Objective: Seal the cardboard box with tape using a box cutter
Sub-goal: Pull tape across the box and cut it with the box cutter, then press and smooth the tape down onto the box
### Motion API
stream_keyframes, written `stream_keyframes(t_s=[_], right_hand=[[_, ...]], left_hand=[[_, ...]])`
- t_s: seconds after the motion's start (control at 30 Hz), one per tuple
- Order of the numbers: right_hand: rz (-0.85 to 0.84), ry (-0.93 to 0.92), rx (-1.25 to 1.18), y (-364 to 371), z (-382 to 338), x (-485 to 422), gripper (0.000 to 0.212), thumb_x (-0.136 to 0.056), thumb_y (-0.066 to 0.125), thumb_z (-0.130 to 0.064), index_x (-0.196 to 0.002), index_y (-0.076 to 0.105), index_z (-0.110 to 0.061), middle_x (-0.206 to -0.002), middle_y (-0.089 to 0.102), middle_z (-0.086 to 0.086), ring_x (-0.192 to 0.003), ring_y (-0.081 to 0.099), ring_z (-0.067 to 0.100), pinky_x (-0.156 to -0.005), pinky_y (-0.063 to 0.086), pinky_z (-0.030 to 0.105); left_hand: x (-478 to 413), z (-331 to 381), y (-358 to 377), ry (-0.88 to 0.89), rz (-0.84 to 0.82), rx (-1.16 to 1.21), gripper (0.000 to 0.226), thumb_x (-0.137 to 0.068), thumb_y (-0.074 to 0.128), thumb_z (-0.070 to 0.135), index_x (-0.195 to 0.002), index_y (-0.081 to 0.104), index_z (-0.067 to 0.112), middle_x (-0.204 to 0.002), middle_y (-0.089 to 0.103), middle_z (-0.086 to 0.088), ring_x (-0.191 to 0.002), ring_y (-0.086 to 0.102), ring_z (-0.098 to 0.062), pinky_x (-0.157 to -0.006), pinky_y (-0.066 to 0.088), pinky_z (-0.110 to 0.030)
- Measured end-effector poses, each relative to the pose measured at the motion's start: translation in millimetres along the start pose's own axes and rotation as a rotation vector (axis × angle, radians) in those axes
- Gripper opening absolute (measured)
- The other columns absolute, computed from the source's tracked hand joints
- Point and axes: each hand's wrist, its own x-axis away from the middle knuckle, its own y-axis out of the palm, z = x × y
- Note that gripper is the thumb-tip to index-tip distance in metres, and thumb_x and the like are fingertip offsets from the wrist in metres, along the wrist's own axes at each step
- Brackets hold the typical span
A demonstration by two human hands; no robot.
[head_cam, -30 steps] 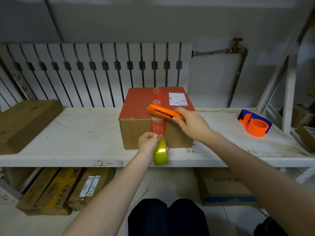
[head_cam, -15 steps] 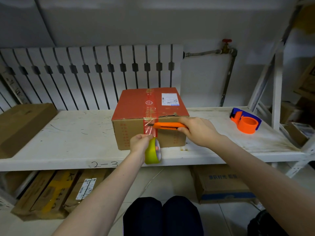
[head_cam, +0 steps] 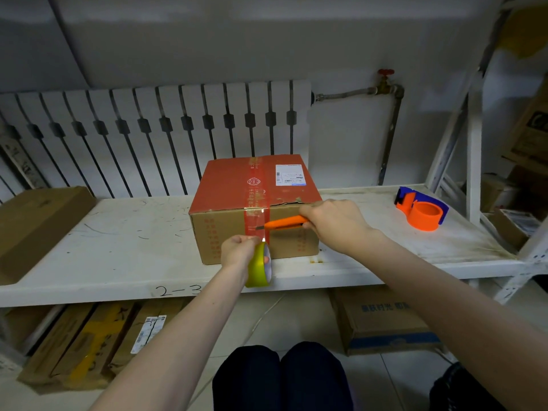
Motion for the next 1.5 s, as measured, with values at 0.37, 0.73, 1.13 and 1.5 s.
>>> stream_keyframes(t_s=[0.37,0.73,1.13,1.5], right_hand=[[0.237,0.199,-0.238,-2.6,14.7,4.6,0.034,-0.095,0.04,-0.043,-0.118,0.049,-0.021,-0.101,0.065,0.001,-0.081,0.063,0.02,-0.069,0.055,0.034],[0.115,0.364,-0.146,29.5,-20.5,-84.9,0.041,-0.092,0.047,-0.02,-0.131,0.041,-0.01,-0.126,0.052,0.013,-0.118,0.047,0.03,-0.097,0.037,0.04],[0.349,0.199,-0.56,5.9,-47.0,-79.6,0.029,-0.087,0.05,-0.012,-0.114,0.059,-0.014,-0.114,0.059,0.006,-0.105,0.054,0.023,-0.08,0.05,0.04],[0.144,0.305,-0.636,40.7,-47.2,-59.0,0.009,-0.084,0.05,-0.012,-0.086,0.057,-0.016,-0.084,0.066,0.003,-0.076,0.062,0.023,-0.06,0.052,0.034]], left_hand=[[-3.7,-13.9,-11.6,-0.074,-0.029,-0.009,0.028,-0.079,0.064,-0.005,-0.062,0.048,0.008,-0.061,0.054,-0.011,-0.028,0.05,-0.014,-0.026,0.035,-0.014],[-5.8,11.5,-33.4,0.13,-0.069,-0.141,0.015,-0.079,0.071,0.012,-0.074,0.057,0.012,-0.074,0.062,-0.009,-0.063,0.063,-0.028,-0.056,0.055,-0.03],[-17.5,96.3,-36.6,0.855,0.111,-0.645,0.006,-0.088,0.059,0.032,-0.085,0.057,0.027,-0.085,0.06,0.012,-0.064,0.067,-0.019,-0.059,0.055,-0.036],[-79.5,94.7,-27.6,1.027,0.049,-1.198,0.016,-0.085,0.062,0.017,-0.1,0.055,0.02,-0.109,0.064,-0.001,-0.103,0.059,-0.026,-0.081,0.046,-0.039]])
